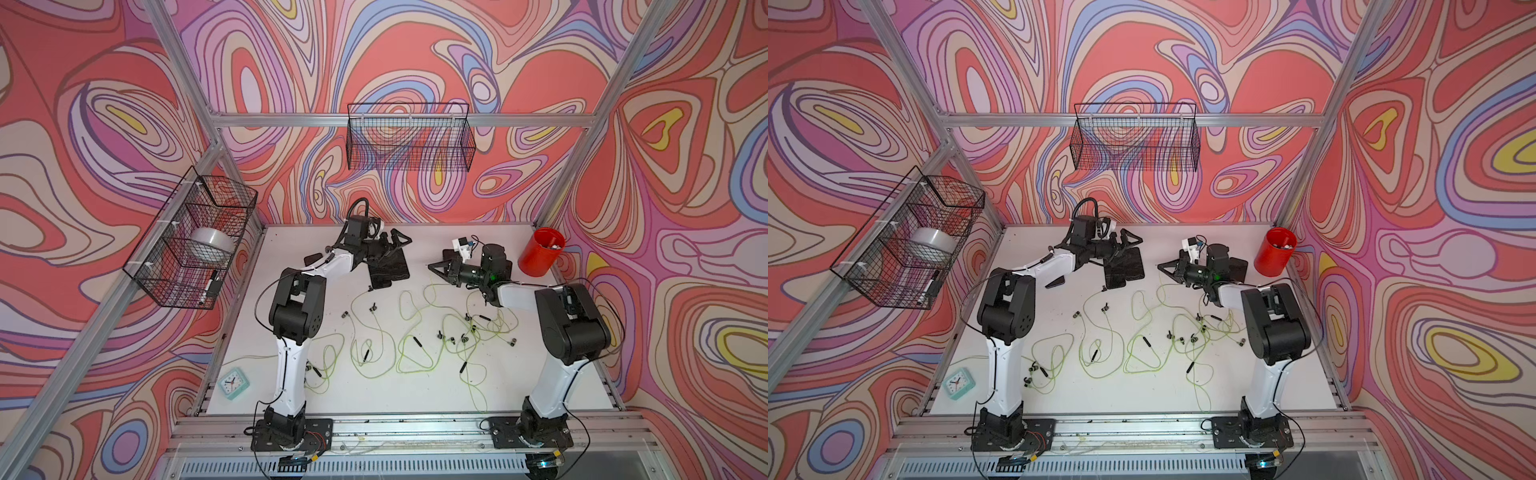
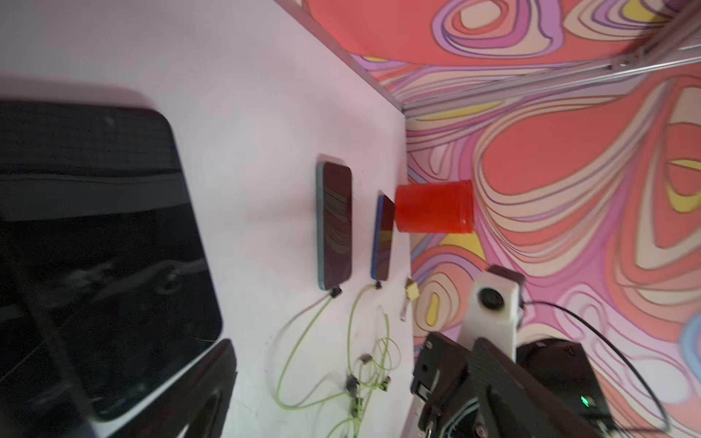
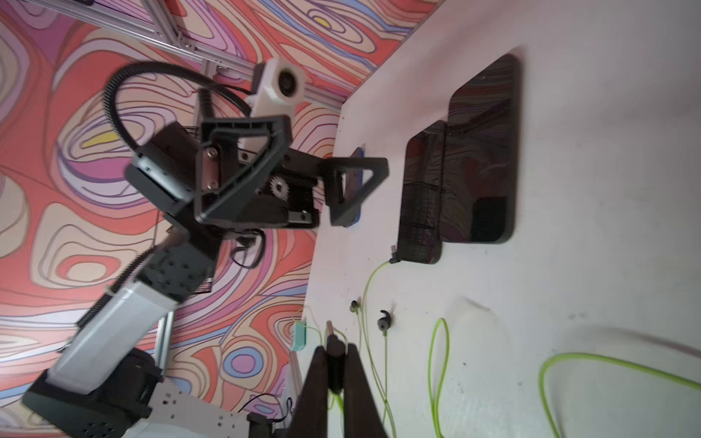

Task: Plug wired earphones into phones
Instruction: Move the phone to the center of the board.

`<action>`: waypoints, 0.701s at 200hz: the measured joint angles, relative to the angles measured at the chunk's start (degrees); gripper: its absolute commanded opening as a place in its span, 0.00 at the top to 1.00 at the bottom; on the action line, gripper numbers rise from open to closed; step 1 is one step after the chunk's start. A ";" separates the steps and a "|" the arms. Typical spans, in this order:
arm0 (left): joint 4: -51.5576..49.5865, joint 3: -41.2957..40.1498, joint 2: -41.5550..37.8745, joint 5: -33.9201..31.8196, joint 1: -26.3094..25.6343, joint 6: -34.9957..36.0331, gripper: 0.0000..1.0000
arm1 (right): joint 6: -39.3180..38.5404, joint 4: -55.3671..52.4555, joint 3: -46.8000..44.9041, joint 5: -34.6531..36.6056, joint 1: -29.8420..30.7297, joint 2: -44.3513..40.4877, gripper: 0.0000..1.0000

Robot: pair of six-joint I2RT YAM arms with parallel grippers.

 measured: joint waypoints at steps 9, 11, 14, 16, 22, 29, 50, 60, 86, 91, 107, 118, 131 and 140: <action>-6.45 5.99 1.38 -4.15 -0.15 3.30 0.04 | -3.56 -5.11 0.00 2.56 0.15 -2.49 1.00; -7.52 7.06 1.75 -4.94 -0.15 3.85 0.05 | -4.33 -6.12 0.00 3.13 0.22 -3.02 1.00; -9.53 9.03 2.25 -6.16 -0.28 4.74 0.06 | -5.18 -7.65 0.00 4.04 0.28 -3.85 1.00; -10.78 10.38 2.73 -7.28 -0.33 5.44 0.07 | -5.86 -8.46 0.00 4.48 0.35 -4.28 1.00; -14.45 14.08 4.02 -9.84 -0.61 7.10 0.08 | -7.82 -11.28 0.00 6.14 0.48 -5.90 1.00; -18.16 17.77 5.64 -12.63 -0.96 8.74 0.10 | -9.68 -13.88 0.00 7.72 0.70 -7.41 1.00; -28.26 26.40 10.80 -19.89 -2.27 12.41 0.15 | -13.44 -19.23 -0.04 11.26 1.22 -10.19 1.00; -32.22 29.09 13.11 -22.60 -3.02 13.46 0.16 | -14.53 -20.74 -0.24 12.44 1.33 -10.73 1.00; -40.04 31.98 17.57 -28.26 -5.09 15.65 0.18 | -16.35 -23.76 -1.25 14.67 1.73 -10.91 1.00; -41.29 32.09 18.10 -29.20 -5.49 16.04 0.18 | -16.57 -24.20 -1.42 14.88 1.77 -10.91 1.00; -44.02 32.22 19.06 -31.47 -6.56 16.98 0.18 | -17.03 -25.31 -1.81 15.56 2.01 -10.91 1.00; -45.03 32.39 19.28 -32.57 -7.17 17.66 0.18 | -17.40 -25.77 -1.90 15.82 2.14 -10.91 1.00; -45.90 32.98 19.30 -33.20 -7.89 17.97 0.18 | -17.64 -26.01 -1.95 16.11 2.25 -10.91 1.00; -46.10 33.20 19.30 -33.31 -8.26 17.99 0.18 | -17.81 -26.03 -1.95 16.22 2.25 -10.91 1.00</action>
